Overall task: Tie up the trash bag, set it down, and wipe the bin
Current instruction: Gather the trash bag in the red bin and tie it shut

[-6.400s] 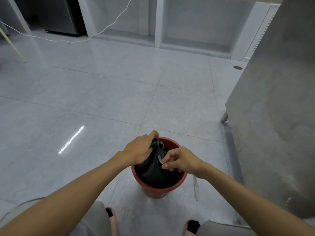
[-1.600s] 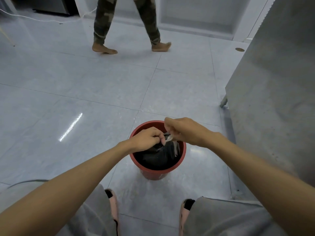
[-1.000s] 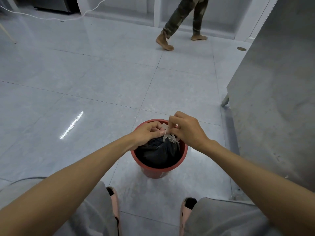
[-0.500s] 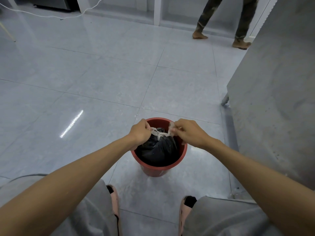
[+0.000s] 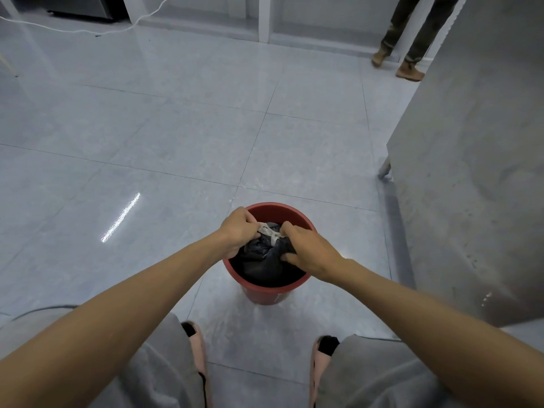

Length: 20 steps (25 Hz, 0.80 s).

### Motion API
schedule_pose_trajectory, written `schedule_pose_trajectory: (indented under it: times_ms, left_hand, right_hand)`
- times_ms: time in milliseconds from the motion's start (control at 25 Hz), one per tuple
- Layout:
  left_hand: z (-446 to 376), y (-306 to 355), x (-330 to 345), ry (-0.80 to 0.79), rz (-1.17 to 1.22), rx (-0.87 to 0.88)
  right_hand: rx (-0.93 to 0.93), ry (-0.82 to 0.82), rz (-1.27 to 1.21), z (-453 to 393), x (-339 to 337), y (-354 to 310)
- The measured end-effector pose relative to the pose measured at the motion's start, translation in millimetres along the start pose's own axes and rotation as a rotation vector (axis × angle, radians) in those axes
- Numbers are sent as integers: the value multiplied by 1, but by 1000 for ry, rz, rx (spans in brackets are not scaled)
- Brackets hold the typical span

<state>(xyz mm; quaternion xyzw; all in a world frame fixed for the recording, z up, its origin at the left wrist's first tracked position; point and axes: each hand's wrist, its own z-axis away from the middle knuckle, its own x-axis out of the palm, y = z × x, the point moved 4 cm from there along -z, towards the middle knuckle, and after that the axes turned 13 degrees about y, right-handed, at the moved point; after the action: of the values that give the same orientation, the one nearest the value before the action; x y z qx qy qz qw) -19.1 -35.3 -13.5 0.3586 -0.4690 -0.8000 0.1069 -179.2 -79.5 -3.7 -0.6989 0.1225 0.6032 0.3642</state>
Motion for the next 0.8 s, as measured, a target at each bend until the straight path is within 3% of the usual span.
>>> schedule_pose_trajectory:
  times_ms: [120,280,440,520,640,800]
  left_hand:
    - [12,12,-1,-9,40,149]
    - [24,35,-13,-34,-303,583]
    - [23,27,-10,-184,-744,769]
    - [22,21,-8,-149,-715,795]
    - [12,12,-8,-6,-465,730]
    - [-14,10,-10,27,-459,745]
  right_hand:
    - [28,96,3,-2,-7,8]
    - [106,224,-107,-7,-25,12]
    - [134,296,-160,-15,-36,11]
    - [128,313,-186,-20,-38,7]
    - [148,366,-242,-28,-32,6]
    - [219,506,-243,-39,-21,7]
